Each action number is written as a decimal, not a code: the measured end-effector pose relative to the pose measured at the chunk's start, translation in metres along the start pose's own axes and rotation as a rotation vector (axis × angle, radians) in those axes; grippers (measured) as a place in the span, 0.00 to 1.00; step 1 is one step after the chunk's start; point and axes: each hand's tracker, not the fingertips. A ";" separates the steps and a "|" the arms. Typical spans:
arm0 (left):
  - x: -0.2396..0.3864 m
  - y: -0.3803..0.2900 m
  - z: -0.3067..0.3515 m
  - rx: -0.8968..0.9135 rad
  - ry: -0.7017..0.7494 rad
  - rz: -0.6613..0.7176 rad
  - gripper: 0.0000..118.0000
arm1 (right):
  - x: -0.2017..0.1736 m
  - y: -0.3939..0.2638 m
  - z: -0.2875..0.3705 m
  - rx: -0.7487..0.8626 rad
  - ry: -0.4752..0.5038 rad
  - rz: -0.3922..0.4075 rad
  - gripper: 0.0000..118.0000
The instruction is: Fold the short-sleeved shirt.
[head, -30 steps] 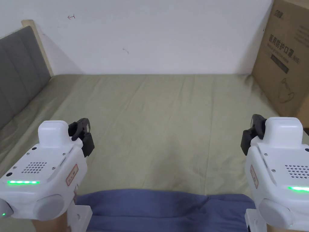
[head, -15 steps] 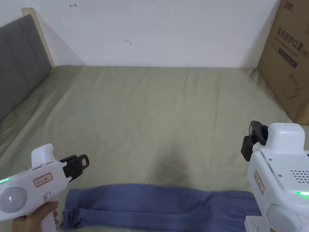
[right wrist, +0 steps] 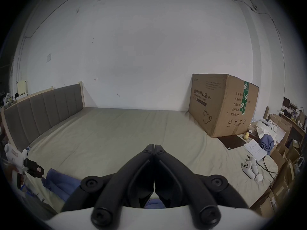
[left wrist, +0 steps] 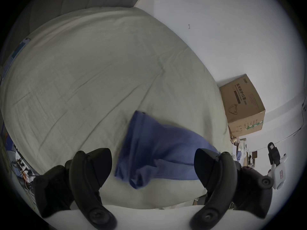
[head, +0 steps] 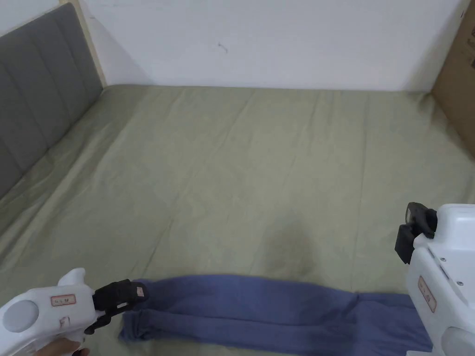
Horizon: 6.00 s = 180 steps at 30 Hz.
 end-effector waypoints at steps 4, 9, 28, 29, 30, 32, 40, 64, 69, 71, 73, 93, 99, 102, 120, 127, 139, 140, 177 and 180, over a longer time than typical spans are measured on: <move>-0.008 0.006 -0.033 -0.039 0.019 -0.008 0.83 | 0.007 -0.009 -0.013 -0.029 0.003 0.010 0.00; -0.021 0.002 -0.064 -0.083 0.031 -0.069 0.25 | 0.012 -0.017 -0.021 -0.054 0.001 0.015 0.00; 0.005 0.002 0.031 0.087 0.194 -0.259 0.06 | 0.034 -0.016 -0.015 -0.026 0.007 -0.003 0.00; 0.005 0.001 0.038 0.093 0.209 -0.260 0.06 | 0.035 -0.016 -0.014 -0.023 0.009 -0.004 0.00; 0.006 0.000 0.044 0.097 0.214 -0.258 0.06 | 0.035 -0.016 -0.013 -0.022 0.011 -0.006 0.00; 0.013 -0.004 0.051 0.106 0.219 -0.260 0.06 | 0.036 -0.017 -0.011 -0.021 0.014 -0.010 0.00; 0.105 -0.023 0.034 0.083 0.118 -0.392 0.06 | 0.039 -0.020 -0.005 -0.019 0.029 -0.032 0.00; 0.193 -0.095 -0.111 -0.176 -0.010 -0.380 0.78 | 0.076 -0.029 0.004 -0.044 -0.035 -0.076 0.00; 0.193 -0.077 -0.067 0.049 0.008 -0.411 0.78 | 0.075 -0.026 0.004 -0.038 -0.031 -0.073 0.00; 0.190 -0.073 -0.055 0.143 0.050 -0.438 0.75 | 0.074 -0.024 0.004 -0.033 -0.026 -0.074 0.00; 0.185 -0.068 -0.046 0.215 0.083 -0.462 0.73 | 0.073 -0.022 0.004 -0.030 -0.022 -0.074 0.00; 0.186 -0.149 -0.160 -0.149 0.121 -0.660 0.00 | 0.084 -0.029 0.004 -0.057 -0.042 -0.072 0.00; 0.186 -0.141 -0.151 -0.127 0.106 -0.627 0.00 | 0.087 -0.029 0.005 -0.061 -0.051 -0.073 0.00; 0.182 -0.123 -0.126 -0.058 0.027 -0.556 0.00 | 0.086 -0.028 0.005 -0.060 -0.049 -0.072 0.00; 0.052 -0.026 -0.062 -0.051 -0.108 -0.085 0.87 | 0.061 -0.027 -0.003 -0.077 0.003 -0.050 0.00; 0.040 -0.040 -0.102 -0.146 -0.076 -0.108 0.59 | 0.055 -0.029 -0.005 -0.100 0.010 -0.029 0.00; 0.084 -0.050 -0.082 -0.063 -0.036 -0.366 0.08 | 0.063 -0.028 -0.005 -0.099 -0.007 -0.032 0.00; 0.086 -0.046 -0.072 -0.042 -0.029 -0.366 0.08 | 0.063 -0.027 -0.005 -0.097 -0.006 -0.033 0.00; 0.299 -0.161 -0.178 -0.257 0.101 -0.704 0.12 | 0.088 -0.034 0.008 -0.089 -0.026 -0.066 0.00; 0.301 -0.167 -0.189 -0.283 0.092 -0.702 0.41 | 0.090 -0.036 0.008 -0.095 -0.032 -0.069 0.00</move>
